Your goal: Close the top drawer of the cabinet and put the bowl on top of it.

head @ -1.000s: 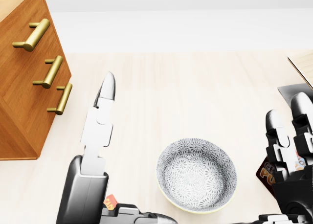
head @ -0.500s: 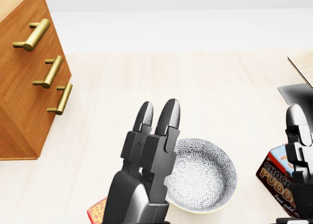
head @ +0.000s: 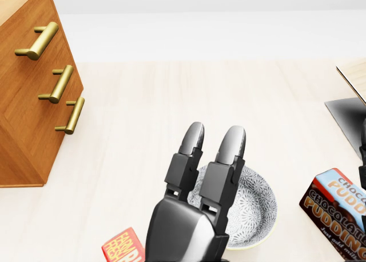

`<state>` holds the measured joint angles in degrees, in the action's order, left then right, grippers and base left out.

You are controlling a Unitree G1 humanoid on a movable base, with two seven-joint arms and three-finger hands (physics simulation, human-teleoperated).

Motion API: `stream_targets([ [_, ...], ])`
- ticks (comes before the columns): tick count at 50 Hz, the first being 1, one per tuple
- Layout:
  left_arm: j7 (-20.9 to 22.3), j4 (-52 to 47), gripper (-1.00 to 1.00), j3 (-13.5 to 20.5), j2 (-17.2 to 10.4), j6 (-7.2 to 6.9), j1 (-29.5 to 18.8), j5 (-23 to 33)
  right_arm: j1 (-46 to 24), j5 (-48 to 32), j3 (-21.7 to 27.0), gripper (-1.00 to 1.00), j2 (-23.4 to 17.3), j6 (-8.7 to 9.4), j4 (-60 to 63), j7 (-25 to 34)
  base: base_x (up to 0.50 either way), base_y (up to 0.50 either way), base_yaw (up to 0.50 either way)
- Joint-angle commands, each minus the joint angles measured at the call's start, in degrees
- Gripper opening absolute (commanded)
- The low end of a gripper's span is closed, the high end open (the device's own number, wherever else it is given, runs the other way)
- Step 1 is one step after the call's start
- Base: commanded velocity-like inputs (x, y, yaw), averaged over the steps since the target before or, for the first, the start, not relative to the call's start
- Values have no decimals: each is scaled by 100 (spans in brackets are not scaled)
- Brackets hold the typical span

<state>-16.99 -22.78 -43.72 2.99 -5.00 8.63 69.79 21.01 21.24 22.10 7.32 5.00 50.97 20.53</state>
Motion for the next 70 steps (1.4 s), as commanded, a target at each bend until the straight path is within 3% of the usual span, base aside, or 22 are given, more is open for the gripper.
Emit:
stream_targets([
  [1, -79, 500, 100, 166, 228, 0, -163, 476, -16, 136, 198, 100, 53, 0, 123, 56, 0, 0, 0],
  [21, -151, 1383, 100, 487, 453, 0, -361, 1013, -24, 225, 305, 100, 77, 0, 159, 95, 0, 0, 0],
  [49, 119, 2137, 100, 542, 551, 0, -435, 1328, -32, 149, 196, 100, 71, 0, 104, 92, 0, 0, 0],
  [70, -59, 3041, 100, 907, 739, 0, -759, 1330, 32, 104, 117, 100, 92, 0, 94, 117, 0, 0, 0],
])
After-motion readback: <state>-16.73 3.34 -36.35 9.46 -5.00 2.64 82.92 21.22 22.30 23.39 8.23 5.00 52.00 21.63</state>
